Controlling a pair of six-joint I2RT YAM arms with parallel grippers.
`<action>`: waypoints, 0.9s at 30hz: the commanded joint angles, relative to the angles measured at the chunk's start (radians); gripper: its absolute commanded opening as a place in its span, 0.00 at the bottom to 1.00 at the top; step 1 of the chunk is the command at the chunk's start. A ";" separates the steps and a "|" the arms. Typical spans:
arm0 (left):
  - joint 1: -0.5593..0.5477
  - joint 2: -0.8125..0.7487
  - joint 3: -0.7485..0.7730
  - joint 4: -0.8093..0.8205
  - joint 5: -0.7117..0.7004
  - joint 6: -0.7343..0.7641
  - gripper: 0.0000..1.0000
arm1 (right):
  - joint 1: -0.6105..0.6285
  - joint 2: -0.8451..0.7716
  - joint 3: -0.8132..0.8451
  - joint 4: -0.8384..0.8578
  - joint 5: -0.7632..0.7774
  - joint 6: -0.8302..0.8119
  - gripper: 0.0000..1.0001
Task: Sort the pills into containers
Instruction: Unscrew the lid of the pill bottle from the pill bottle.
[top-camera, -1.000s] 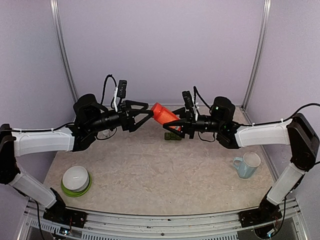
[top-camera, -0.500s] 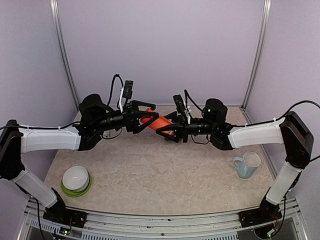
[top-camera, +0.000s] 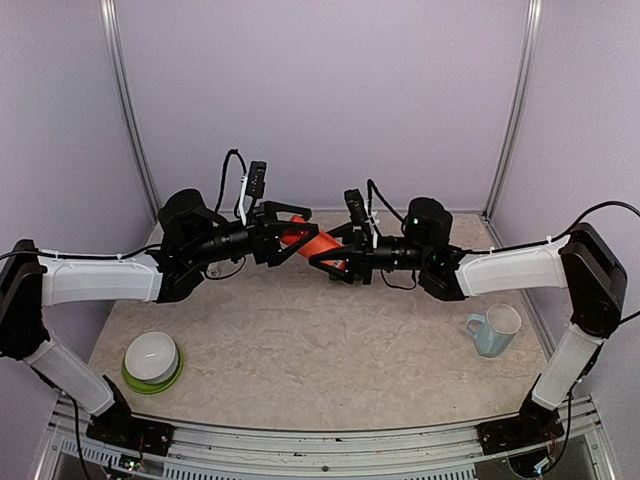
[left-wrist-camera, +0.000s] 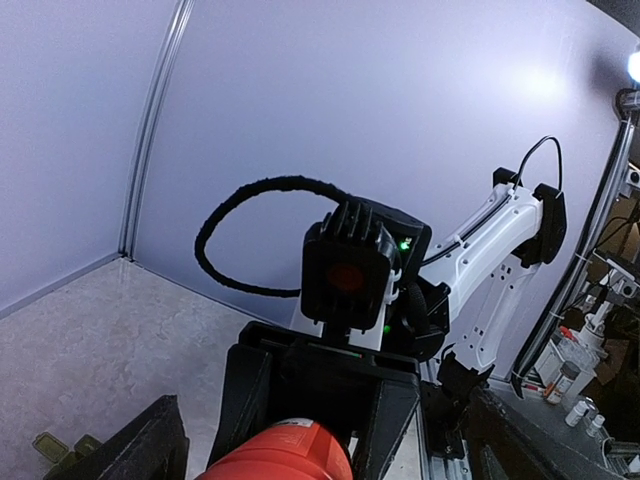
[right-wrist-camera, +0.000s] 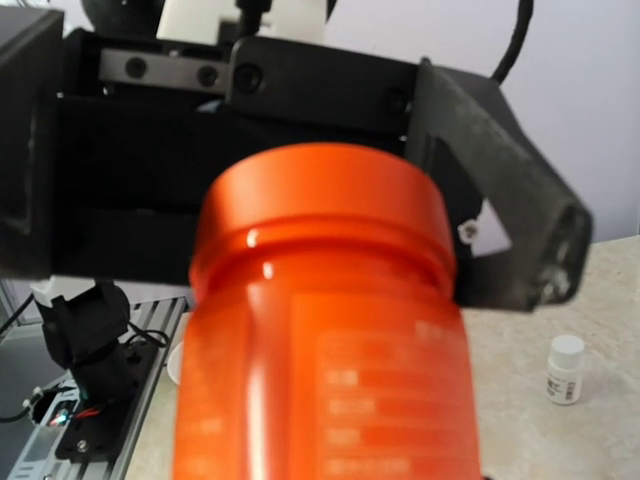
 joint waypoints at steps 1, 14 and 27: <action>-0.011 -0.012 -0.018 0.027 0.004 0.008 0.93 | -0.020 -0.027 0.014 -0.007 0.064 -0.003 0.10; -0.003 -0.025 -0.056 0.042 -0.025 -0.004 0.85 | -0.039 -0.050 -0.005 0.012 0.057 -0.003 0.10; 0.026 -0.031 -0.083 0.096 -0.064 -0.052 0.76 | -0.041 -0.048 -0.014 0.024 0.035 0.001 0.10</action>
